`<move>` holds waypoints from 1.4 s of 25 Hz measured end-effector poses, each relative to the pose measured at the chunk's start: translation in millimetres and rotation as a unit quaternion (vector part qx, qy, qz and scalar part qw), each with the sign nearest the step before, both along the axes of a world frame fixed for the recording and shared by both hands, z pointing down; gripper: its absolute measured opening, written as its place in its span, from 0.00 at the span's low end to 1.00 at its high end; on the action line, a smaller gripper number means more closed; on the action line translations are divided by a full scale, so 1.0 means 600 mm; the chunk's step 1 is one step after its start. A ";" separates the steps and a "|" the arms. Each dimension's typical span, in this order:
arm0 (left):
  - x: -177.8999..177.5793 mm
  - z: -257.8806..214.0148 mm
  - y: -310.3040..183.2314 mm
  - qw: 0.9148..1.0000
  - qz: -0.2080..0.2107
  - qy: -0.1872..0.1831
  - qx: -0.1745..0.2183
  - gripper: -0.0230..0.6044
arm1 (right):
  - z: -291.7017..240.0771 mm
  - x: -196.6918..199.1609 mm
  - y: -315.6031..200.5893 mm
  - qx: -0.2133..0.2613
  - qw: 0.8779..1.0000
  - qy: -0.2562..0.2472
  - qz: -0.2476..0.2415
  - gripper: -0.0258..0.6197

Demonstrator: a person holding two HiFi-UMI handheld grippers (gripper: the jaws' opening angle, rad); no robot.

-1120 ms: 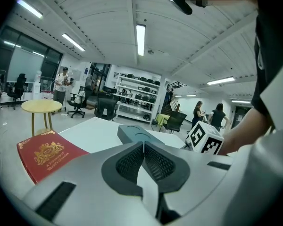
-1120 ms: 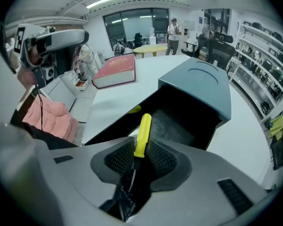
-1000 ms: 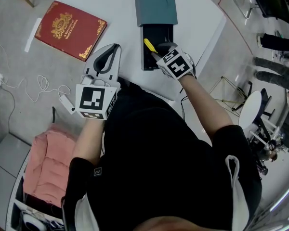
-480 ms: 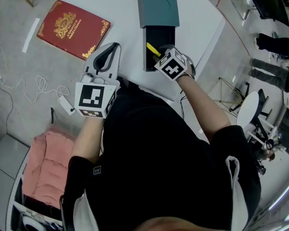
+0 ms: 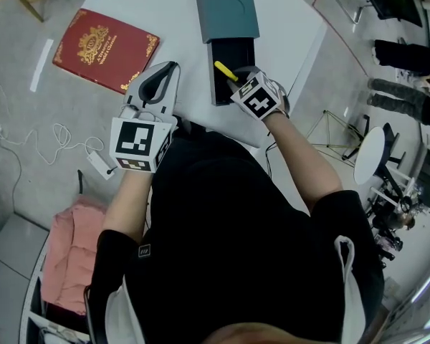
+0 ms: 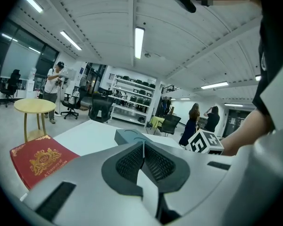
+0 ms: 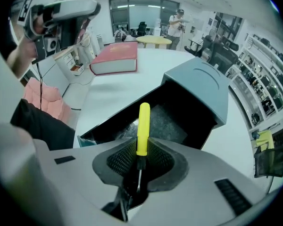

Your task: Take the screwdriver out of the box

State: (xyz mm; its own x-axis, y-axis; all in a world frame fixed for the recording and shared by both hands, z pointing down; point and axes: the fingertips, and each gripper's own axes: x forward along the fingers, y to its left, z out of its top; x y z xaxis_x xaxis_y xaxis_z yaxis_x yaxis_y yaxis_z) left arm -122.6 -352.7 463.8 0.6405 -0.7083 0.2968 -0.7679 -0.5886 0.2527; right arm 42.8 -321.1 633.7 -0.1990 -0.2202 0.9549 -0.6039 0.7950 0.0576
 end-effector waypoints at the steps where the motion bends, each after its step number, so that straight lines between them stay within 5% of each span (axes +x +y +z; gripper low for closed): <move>1: 0.003 -0.003 0.001 1.000 0.003 0.000 0.002 0.08 | -0.009 0.001 -0.002 0.007 1.000 -0.008 0.010 0.17; 8: 0.026 -0.033 0.007 1.000 0.022 -0.003 0.019 0.08 | -0.086 0.013 -0.021 0.047 0.991 -0.093 0.087 0.17; 18: 0.106 -0.072 0.028 0.999 0.023 -0.026 0.030 0.08 | -0.196 0.059 -0.025 0.103 0.969 -0.200 0.105 0.17; 35: 0.301 -0.193 0.150 0.994 -0.073 -0.042 0.067 0.08 | -0.335 0.308 0.074 0.171 0.927 -0.326 0.069 0.17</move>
State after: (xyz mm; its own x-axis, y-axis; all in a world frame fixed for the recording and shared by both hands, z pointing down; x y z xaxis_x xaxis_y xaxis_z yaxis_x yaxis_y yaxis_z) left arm 58.0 -262.6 347.9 0.5044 -0.8287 0.2426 -0.8630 -0.4930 0.1104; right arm 227.8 -276.5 432.8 -0.6569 -0.5548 0.5106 -0.6939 0.7098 -0.1214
